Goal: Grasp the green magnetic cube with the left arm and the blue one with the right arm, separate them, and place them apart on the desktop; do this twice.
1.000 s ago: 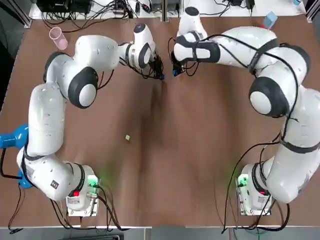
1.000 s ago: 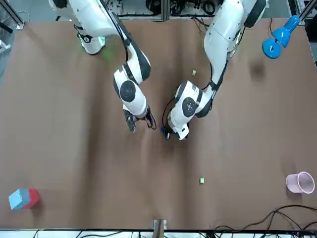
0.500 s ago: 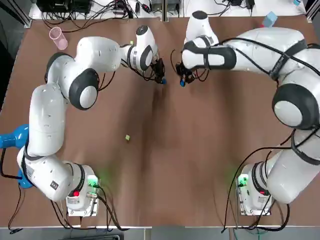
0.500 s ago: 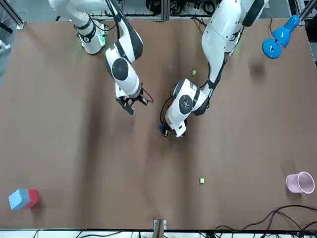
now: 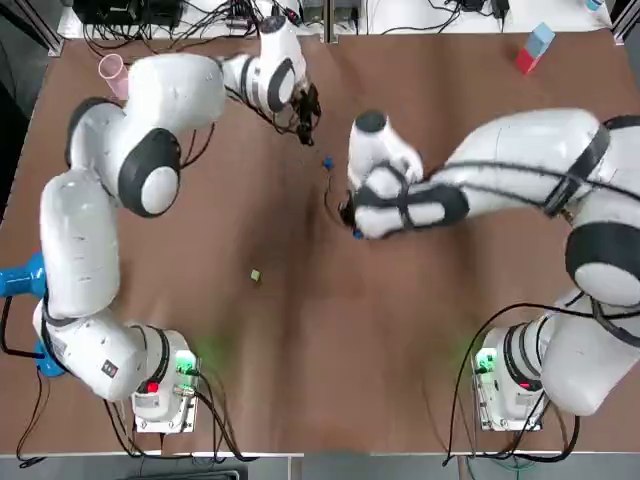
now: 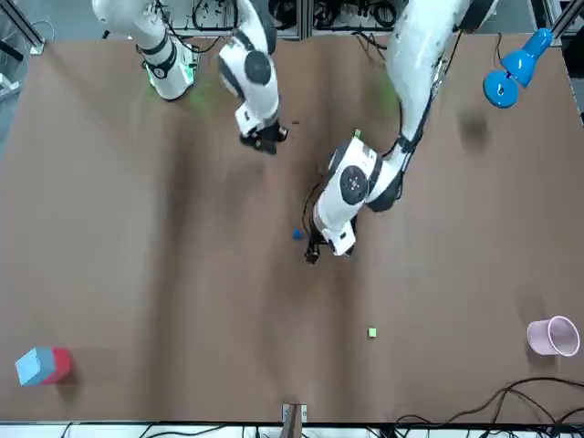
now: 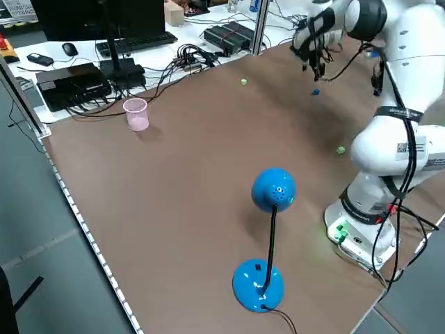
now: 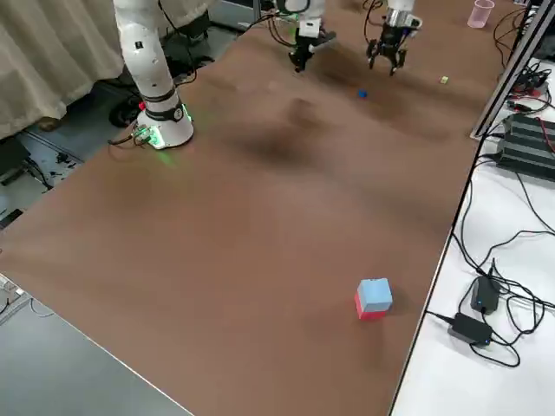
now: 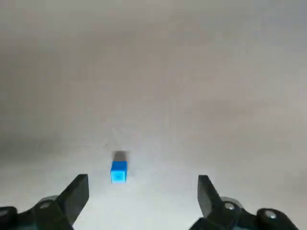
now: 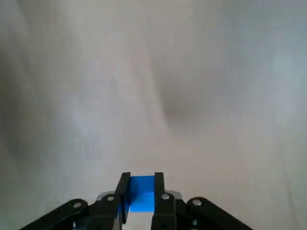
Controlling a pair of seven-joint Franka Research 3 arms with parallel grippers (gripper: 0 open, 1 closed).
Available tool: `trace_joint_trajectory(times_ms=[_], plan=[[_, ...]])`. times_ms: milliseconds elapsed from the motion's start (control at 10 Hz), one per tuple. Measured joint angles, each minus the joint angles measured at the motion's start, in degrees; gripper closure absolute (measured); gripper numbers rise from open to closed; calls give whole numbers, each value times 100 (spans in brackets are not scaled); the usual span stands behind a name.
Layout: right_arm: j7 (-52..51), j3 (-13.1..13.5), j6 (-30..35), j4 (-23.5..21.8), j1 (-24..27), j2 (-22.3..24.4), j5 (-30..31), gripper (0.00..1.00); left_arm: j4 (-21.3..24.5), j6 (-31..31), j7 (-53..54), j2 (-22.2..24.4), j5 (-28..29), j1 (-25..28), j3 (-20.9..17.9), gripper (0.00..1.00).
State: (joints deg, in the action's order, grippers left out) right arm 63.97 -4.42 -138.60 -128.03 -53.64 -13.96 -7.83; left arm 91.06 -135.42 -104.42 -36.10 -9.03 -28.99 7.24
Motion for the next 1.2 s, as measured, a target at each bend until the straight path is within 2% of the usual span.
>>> trace_joint_trajectory(times_ms=[200, 300, 600, 900, 1200], plan=[[-1, -404, -449, -195, -65, -18, 12, 77, 14, 597, 625, 499, 429, 598, -17, 0], [-33, -471, -456, -219, -65, -33, 51, 77, 21, 856, 1158, 721, 491, 945, -24, 0], [-601, -453, -527, -591, 38, -58, 147, 77, 19, 1789, 2656, 1414, 639, 1725, -23, 0], [-839, -468, -1134, -1088, 77, -75, 157, 77, 3, 2926, 4252, 2338, 706, 2144, -16, 0], [-853, -492, -1148, -1117, 73, -126, 367, 77, 40, 3355, 6046, 3107, 706, 2587, 55, 0]])
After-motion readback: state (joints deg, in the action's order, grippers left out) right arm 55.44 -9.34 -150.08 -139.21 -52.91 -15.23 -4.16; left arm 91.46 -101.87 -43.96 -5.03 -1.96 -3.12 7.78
